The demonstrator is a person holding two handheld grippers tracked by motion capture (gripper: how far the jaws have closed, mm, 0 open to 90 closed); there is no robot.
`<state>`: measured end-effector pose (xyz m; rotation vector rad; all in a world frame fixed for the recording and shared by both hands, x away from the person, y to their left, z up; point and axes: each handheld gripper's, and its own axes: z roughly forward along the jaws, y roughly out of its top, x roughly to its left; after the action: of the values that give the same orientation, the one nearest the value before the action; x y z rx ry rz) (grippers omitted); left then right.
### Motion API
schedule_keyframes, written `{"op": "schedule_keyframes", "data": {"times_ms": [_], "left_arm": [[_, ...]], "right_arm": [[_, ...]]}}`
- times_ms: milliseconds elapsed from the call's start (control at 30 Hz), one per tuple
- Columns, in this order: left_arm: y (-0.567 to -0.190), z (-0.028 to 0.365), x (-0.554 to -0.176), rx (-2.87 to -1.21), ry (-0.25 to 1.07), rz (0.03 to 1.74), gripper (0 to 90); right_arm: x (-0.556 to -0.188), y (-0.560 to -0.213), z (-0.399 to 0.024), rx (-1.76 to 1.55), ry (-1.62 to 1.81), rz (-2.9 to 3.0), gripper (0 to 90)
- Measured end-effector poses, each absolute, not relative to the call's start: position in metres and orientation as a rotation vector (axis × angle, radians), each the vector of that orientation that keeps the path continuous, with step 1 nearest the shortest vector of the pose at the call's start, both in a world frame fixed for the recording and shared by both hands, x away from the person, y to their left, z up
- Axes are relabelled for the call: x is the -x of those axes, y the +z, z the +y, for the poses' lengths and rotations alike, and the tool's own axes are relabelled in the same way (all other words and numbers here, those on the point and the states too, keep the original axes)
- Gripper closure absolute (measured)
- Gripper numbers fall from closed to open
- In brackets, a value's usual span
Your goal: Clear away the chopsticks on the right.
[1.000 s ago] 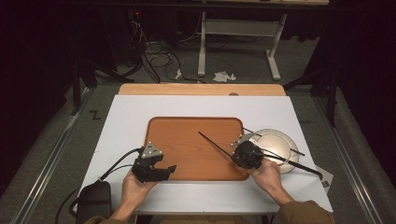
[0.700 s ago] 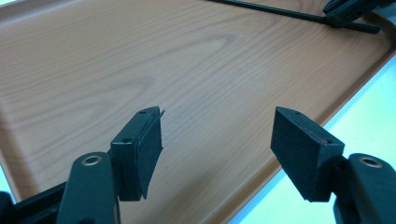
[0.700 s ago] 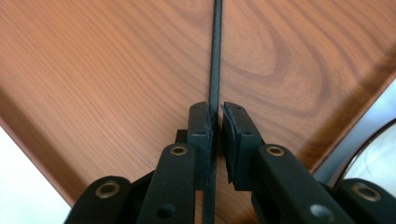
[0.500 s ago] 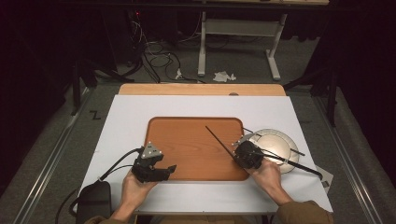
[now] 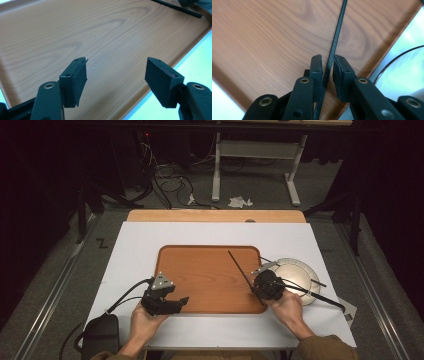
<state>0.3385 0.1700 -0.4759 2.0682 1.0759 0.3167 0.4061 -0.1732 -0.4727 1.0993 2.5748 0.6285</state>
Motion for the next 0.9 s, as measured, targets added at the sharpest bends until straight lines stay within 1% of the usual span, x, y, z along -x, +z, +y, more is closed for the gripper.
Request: {"op": "schedule_keyframes", "data": {"times_ms": [233, 400, 700, 900], "left_arm": [[-0.476, 0.17, -0.339, -2.071, 0.315, 1.078, 33.7], [-0.477, 0.17, -0.339, -2.07, 0.311, 1.081, 33.7], [-0.477, 0.17, -0.339, -2.071, 0.306, 1.082, 33.7], [-0.477, 0.17, -0.339, -2.071, 0.307, 1.083, 33.7]], "right_arm": [[-0.397, -0.454, -0.183, -1.038, 0.743, 2.591, 75.5], [-0.394, -0.432, -0.2, -1.011, 0.836, 2.566, 73.8], [-0.402, -0.404, -0.237, -1.04, 0.866, 2.48, 71.9], [-0.411, -0.394, -0.261, -1.085, 0.853, 2.428, 72.0]]}}
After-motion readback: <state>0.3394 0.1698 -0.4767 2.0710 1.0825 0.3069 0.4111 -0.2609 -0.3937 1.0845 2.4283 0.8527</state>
